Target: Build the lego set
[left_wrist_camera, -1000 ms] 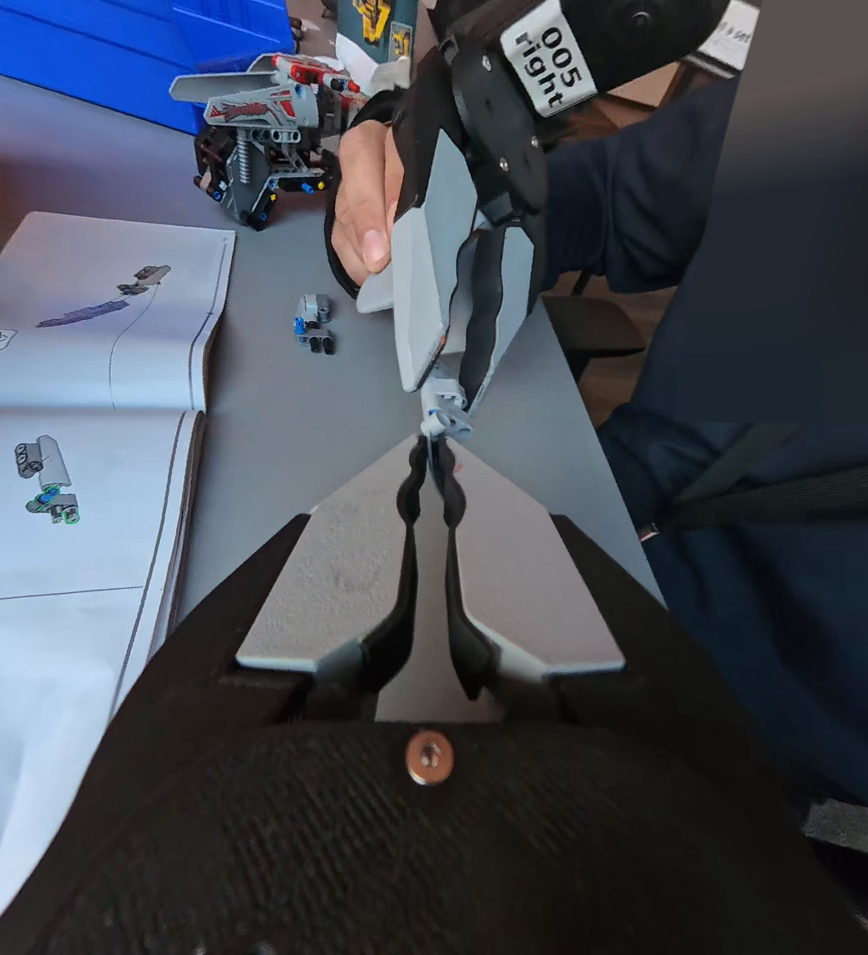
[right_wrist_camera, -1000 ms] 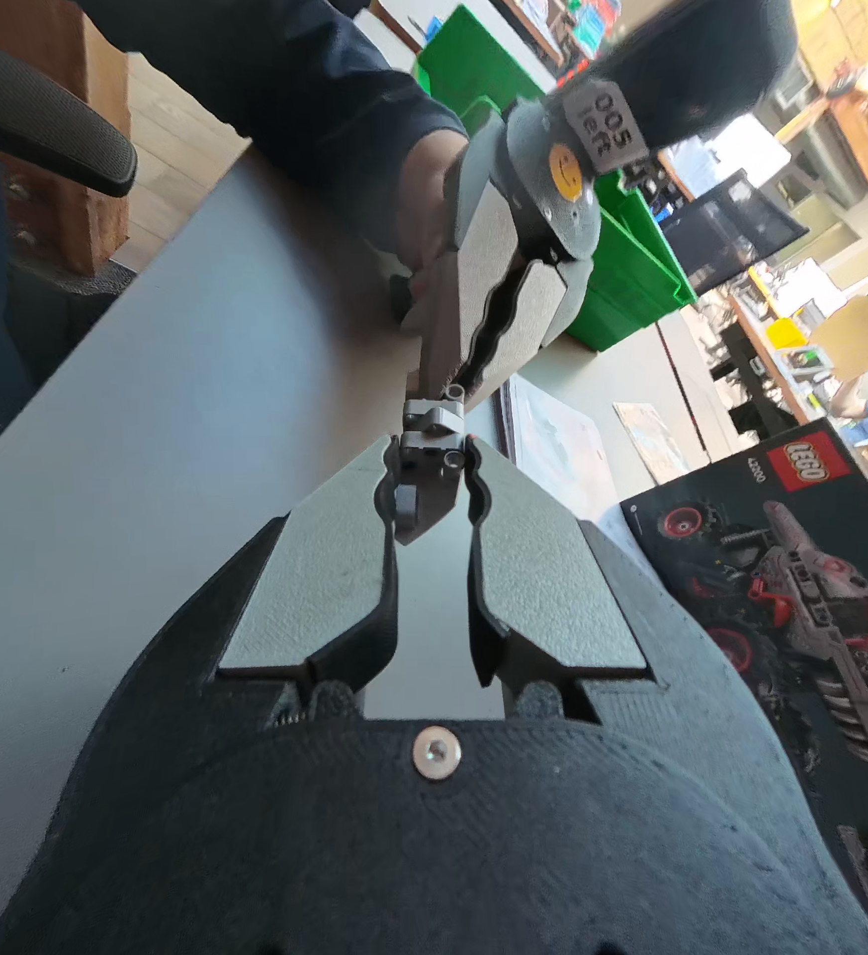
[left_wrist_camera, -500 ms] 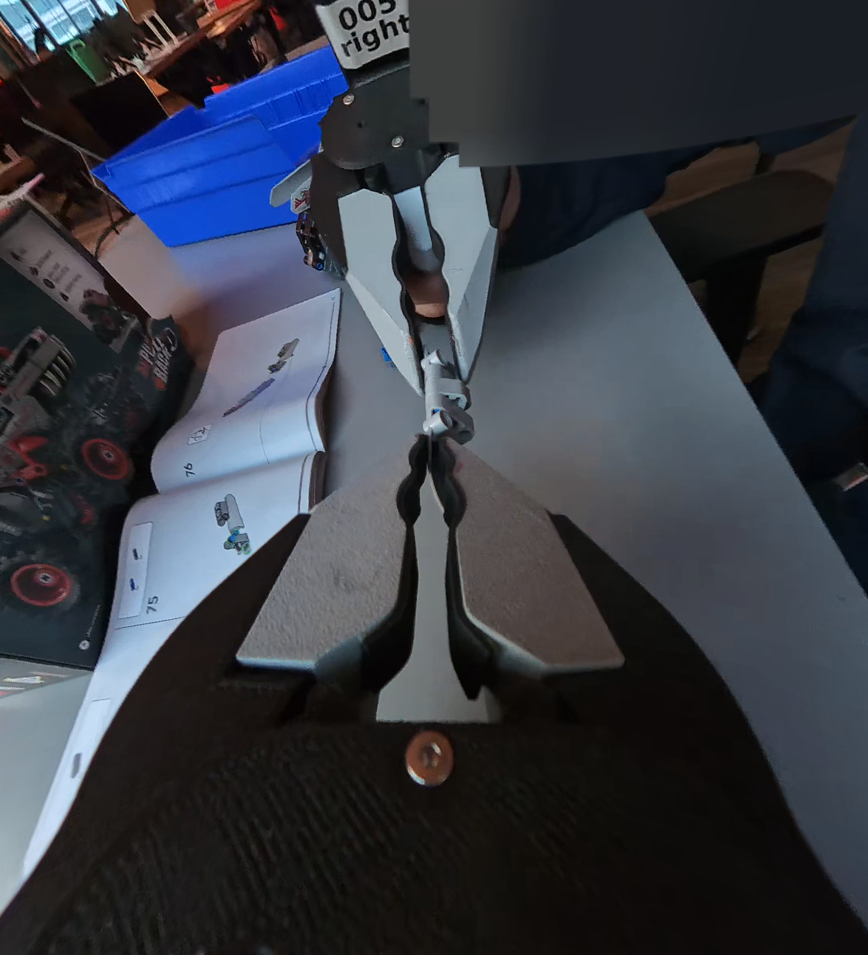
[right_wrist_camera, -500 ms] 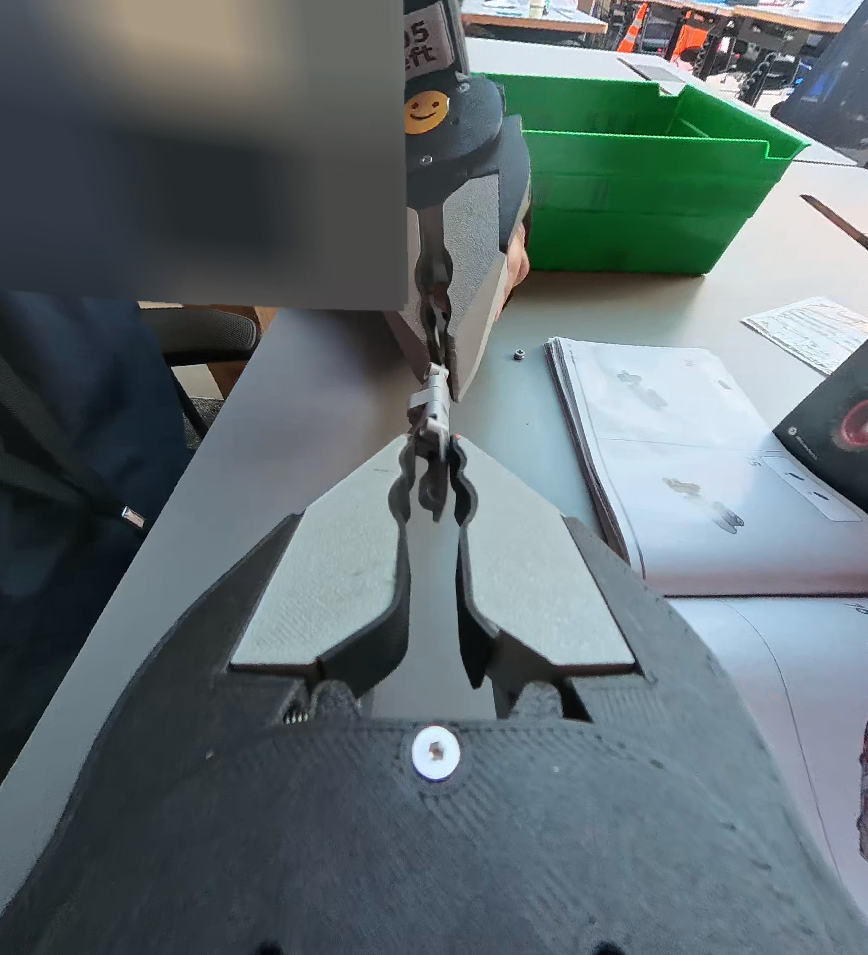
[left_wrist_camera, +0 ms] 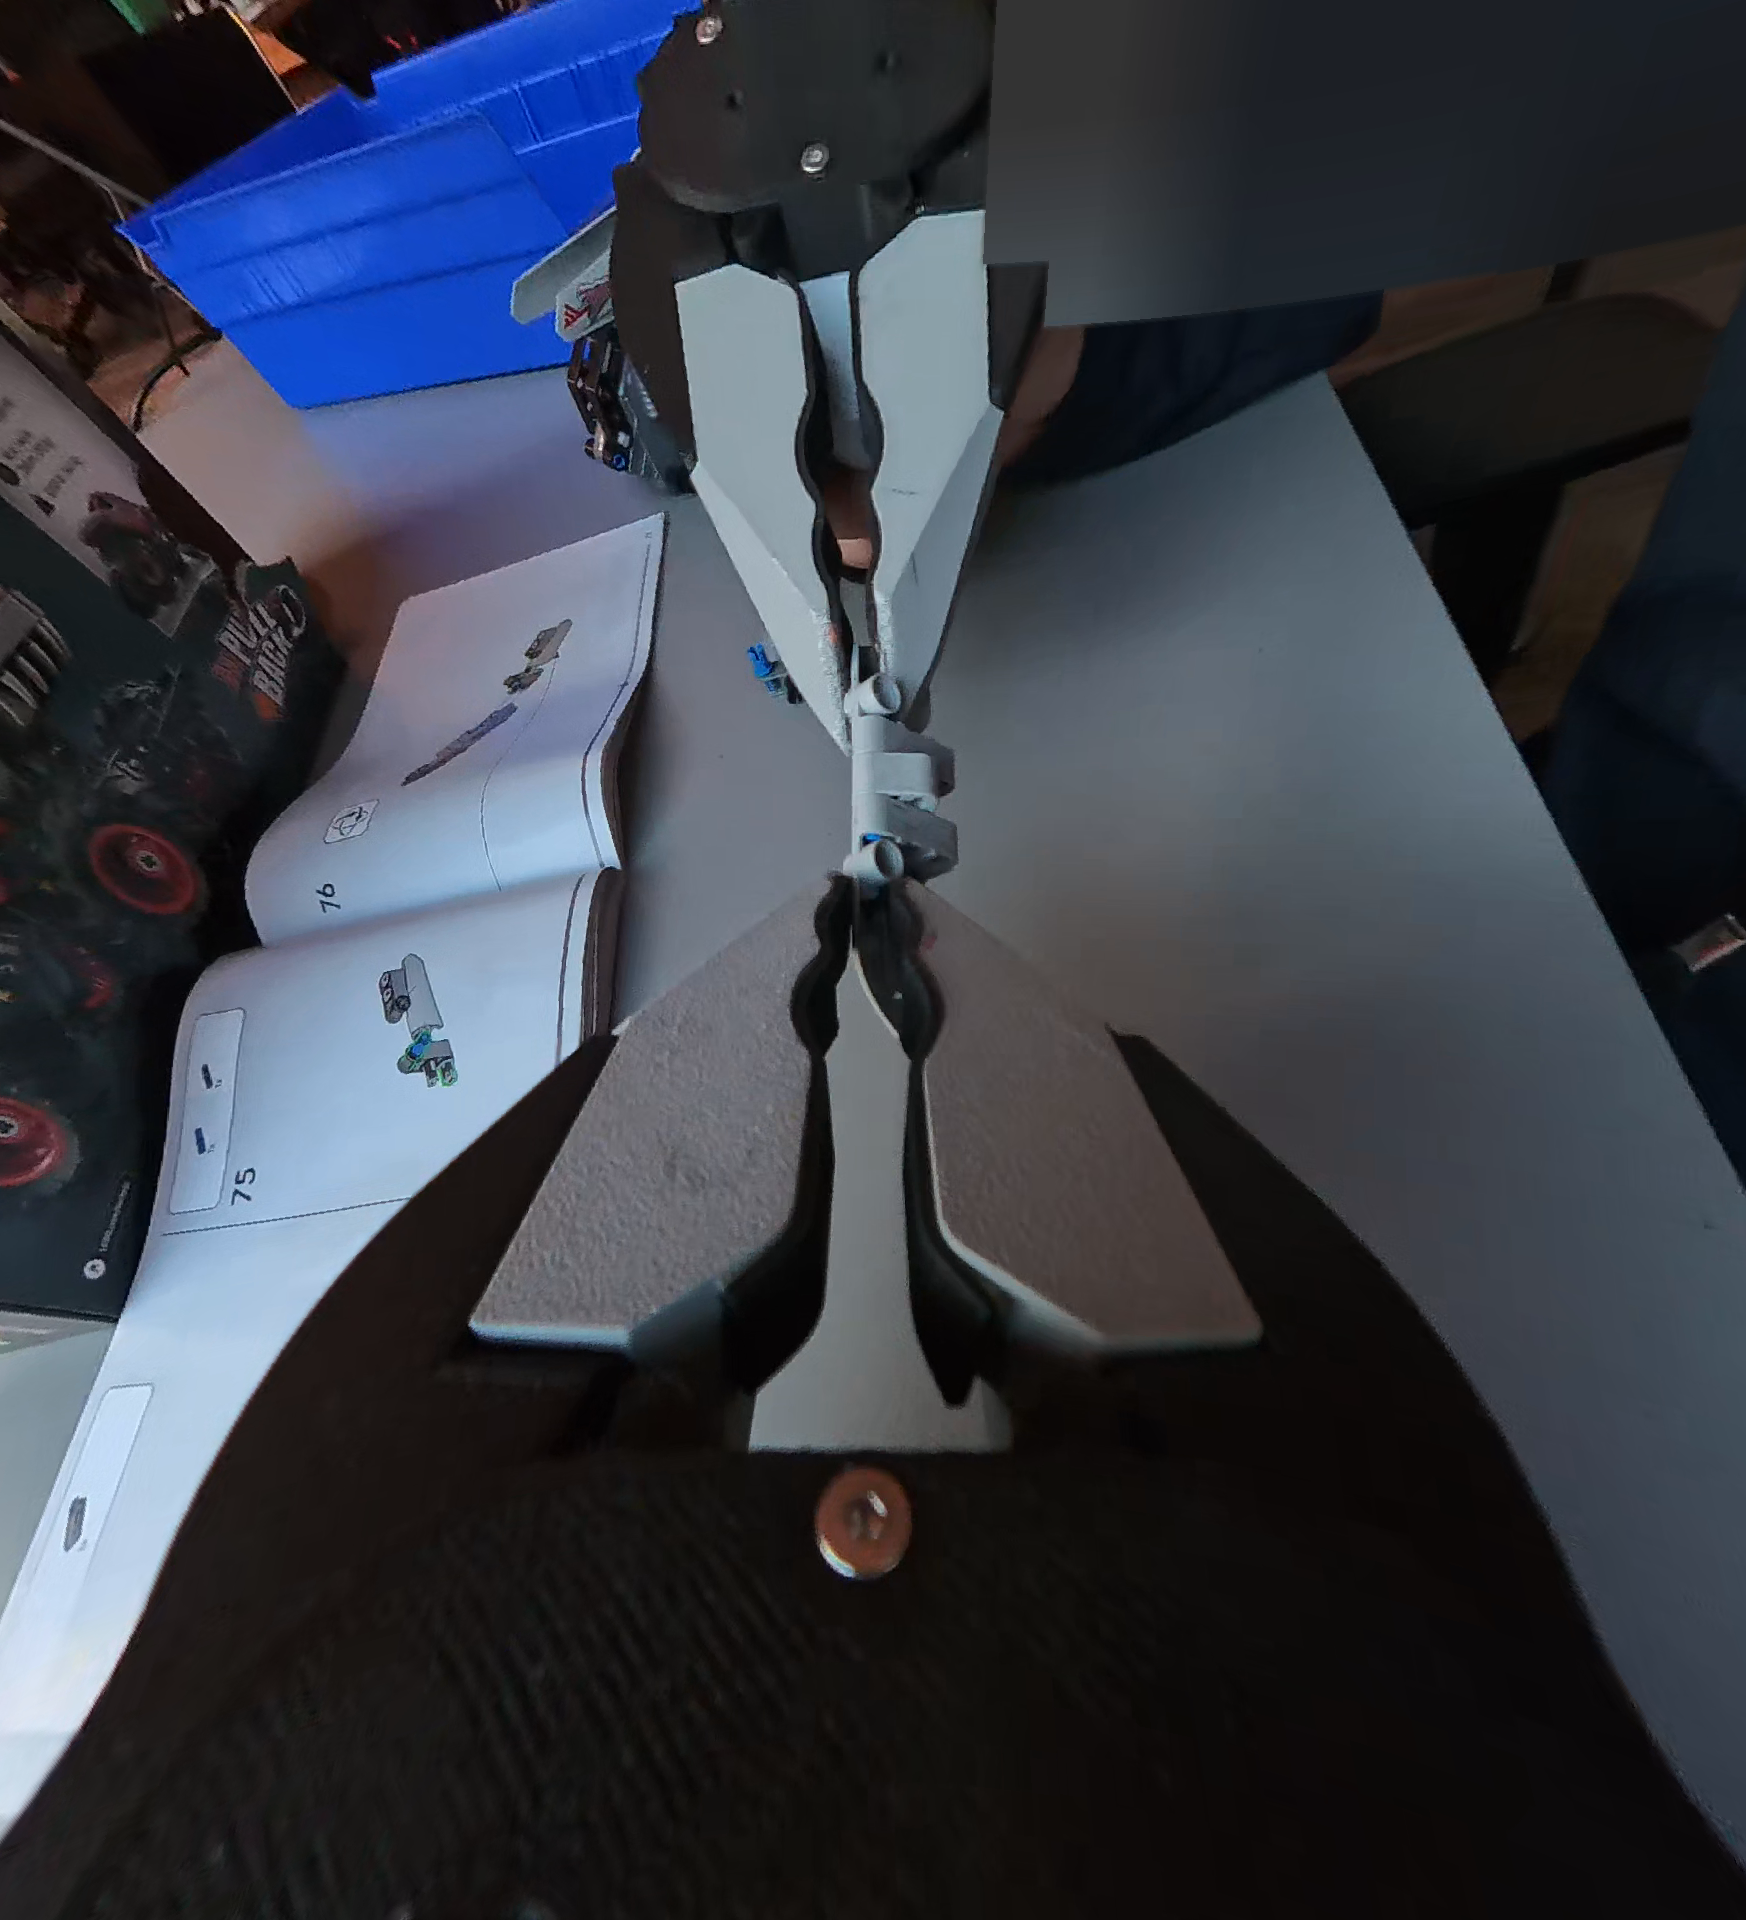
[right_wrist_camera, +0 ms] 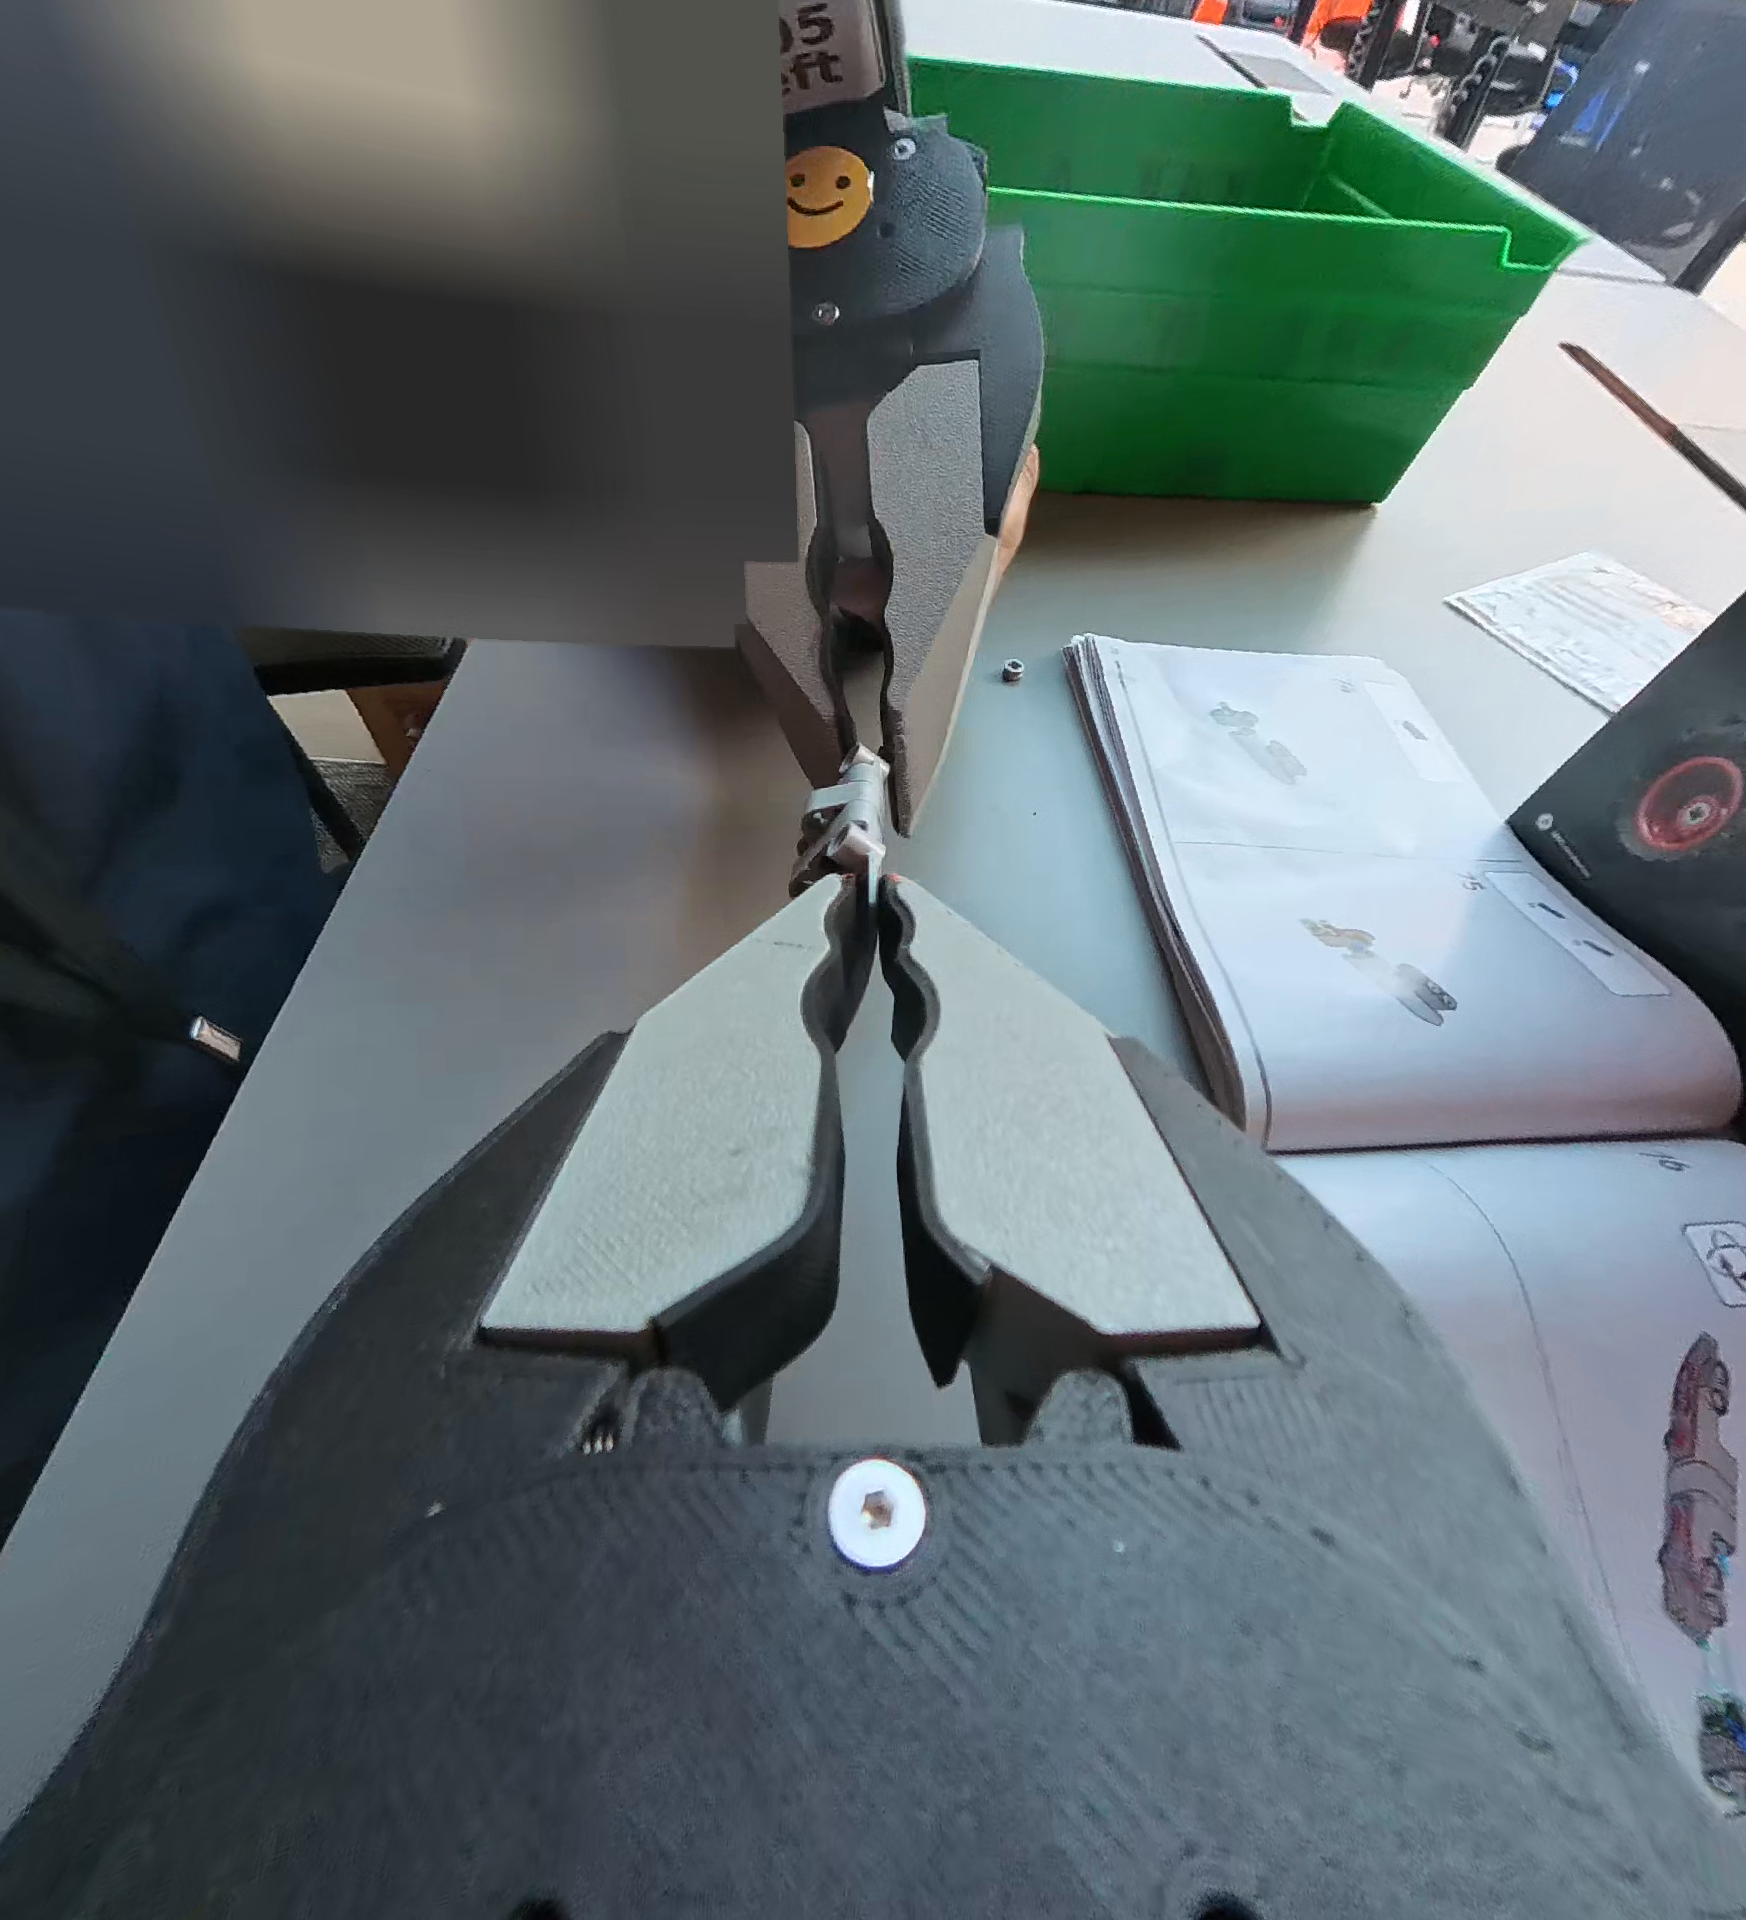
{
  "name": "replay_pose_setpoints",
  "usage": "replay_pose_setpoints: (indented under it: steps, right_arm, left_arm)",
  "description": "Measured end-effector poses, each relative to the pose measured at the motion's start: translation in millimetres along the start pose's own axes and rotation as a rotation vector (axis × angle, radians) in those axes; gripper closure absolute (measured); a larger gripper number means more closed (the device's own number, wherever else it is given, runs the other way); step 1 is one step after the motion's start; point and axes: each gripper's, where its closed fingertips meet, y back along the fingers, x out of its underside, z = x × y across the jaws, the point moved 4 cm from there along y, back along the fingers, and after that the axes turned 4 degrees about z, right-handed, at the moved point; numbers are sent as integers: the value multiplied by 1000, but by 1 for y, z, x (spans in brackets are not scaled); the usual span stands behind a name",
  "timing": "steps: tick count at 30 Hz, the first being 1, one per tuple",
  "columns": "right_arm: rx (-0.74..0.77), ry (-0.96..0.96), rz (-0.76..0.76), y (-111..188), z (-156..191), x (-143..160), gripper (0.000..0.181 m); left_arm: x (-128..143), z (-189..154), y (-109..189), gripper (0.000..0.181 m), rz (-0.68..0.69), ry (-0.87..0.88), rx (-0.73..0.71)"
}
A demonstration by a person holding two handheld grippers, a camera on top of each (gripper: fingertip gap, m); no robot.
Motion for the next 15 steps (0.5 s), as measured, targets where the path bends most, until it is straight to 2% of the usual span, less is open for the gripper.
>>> replay_pose_setpoints:
  steps: [4,10,12,13,15]
  right_arm:
    - [-32,-45,51,-3,0,6,181]
    - [-58,-55,71,0,3,10,181]
    - [4,-98,71,17,-12,20,181]
    - [20,-158,21,31,-21,23,181]
    - [14,-251,-56,46,-32,23,181]
  left_arm:
    - [3,-3,0,181,63,22,18]
    - [4,-8,1,181,46,64,59]
    - [27,4,10,181,163,55,-12]
    - [34,7,19,181,153,97,2]
    - [30,13,27,181,82,161,9]
